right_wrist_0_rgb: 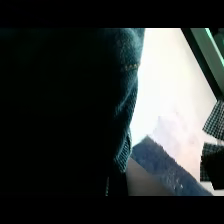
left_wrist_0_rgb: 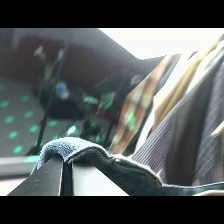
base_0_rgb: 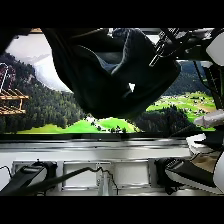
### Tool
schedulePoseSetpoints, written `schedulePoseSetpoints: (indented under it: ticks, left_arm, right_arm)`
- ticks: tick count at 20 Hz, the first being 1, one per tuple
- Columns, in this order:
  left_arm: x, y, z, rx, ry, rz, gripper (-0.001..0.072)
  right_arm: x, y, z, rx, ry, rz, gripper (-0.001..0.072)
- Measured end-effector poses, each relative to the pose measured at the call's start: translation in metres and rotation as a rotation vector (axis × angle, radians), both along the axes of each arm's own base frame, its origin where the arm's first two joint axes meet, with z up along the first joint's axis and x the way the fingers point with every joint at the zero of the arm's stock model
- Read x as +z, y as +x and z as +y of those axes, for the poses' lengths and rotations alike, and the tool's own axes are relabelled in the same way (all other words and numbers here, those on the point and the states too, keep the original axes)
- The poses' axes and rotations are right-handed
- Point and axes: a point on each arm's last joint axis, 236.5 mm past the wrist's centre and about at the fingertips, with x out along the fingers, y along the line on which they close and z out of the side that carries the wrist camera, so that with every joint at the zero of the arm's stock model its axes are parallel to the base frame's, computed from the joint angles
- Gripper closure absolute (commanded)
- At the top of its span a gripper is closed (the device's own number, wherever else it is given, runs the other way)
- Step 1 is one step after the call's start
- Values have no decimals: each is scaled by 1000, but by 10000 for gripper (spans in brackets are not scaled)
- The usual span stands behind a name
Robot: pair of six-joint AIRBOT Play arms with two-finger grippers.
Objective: Fold the clothes and pants, and hang the long-sleeved shirts on hangers.
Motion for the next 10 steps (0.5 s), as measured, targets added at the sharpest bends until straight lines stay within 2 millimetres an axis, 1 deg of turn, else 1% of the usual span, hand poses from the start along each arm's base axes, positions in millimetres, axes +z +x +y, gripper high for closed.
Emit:
schedulePoseSetpoints:
  ticks: [2, 3, 4, 6, 8, 10]
  left_arm:
    - [14, -20, -11, -50, 34, -28, 682]
    - [14, -29, -19, -86, 60, -25, 682]
    - [8, -37, -31, -138, 94, -9, 682]
    - [-15, -54, -61, -281, 166, 58, 682]
    - [-47, -76, -93, -446, 233, 147, 682]
    - [-80, -103, -125, -612, 281, 232, 681]
  right_arm:
    - [-1, 3, -5, -16, -18, -5, 664]
    - [-1, 5, -7, -28, -22, -10, 664]
    - [2, 8, -9, -41, -21, -25, 664]
    - [6, 13, -16, -78, -23, -50, 664]
    - [12, 19, -22, -118, -20, -80, 664]
    - [16, 23, -27, -158, -5, -103, 664]
